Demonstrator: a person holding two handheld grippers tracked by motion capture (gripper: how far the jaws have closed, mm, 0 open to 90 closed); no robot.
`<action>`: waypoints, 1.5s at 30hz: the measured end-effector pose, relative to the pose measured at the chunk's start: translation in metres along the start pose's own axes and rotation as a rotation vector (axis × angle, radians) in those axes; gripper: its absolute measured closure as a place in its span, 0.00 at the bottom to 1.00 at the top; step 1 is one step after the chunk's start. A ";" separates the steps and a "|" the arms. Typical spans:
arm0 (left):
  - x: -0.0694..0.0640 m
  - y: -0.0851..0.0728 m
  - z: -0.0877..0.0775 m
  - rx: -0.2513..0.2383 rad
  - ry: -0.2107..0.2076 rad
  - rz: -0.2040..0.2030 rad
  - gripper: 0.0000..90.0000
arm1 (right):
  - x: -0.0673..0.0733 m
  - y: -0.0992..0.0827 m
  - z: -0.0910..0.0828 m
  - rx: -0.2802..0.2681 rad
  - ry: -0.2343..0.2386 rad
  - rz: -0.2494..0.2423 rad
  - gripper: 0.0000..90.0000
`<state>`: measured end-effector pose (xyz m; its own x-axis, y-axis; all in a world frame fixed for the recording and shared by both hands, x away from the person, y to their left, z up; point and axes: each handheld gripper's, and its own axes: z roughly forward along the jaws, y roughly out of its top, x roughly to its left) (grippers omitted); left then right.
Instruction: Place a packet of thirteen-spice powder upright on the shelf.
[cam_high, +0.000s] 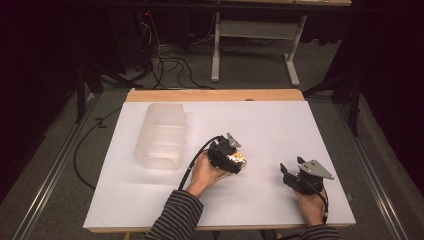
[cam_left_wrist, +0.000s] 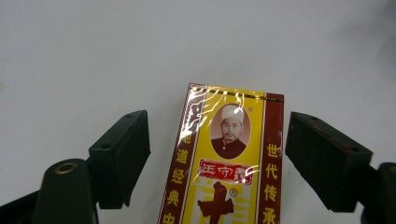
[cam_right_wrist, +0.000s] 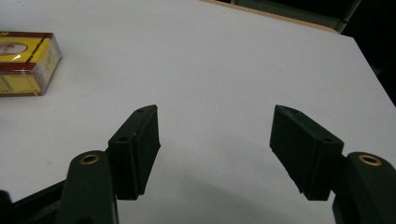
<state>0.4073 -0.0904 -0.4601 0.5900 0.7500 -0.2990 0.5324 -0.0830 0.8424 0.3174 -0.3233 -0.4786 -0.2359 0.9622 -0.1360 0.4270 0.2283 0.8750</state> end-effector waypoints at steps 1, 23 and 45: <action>-0.001 -0.001 0.002 0.005 -0.001 -0.001 0.26 | 0.000 0.000 0.000 0.001 0.000 0.003 0.37; 0.000 -0.011 0.021 0.067 0.008 -0.017 0.31 | 0.000 0.000 0.000 0.000 0.002 0.009 0.37; 0.002 -0.003 0.008 0.035 0.001 -0.015 0.36 | 0.000 0.000 0.000 0.005 0.000 0.006 0.37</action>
<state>0.4113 -0.0941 -0.4665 0.5809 0.7521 -0.3112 0.5624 -0.0944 0.8215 0.3176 -0.3229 -0.4787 -0.2335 0.9635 -0.1306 0.4326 0.2232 0.8735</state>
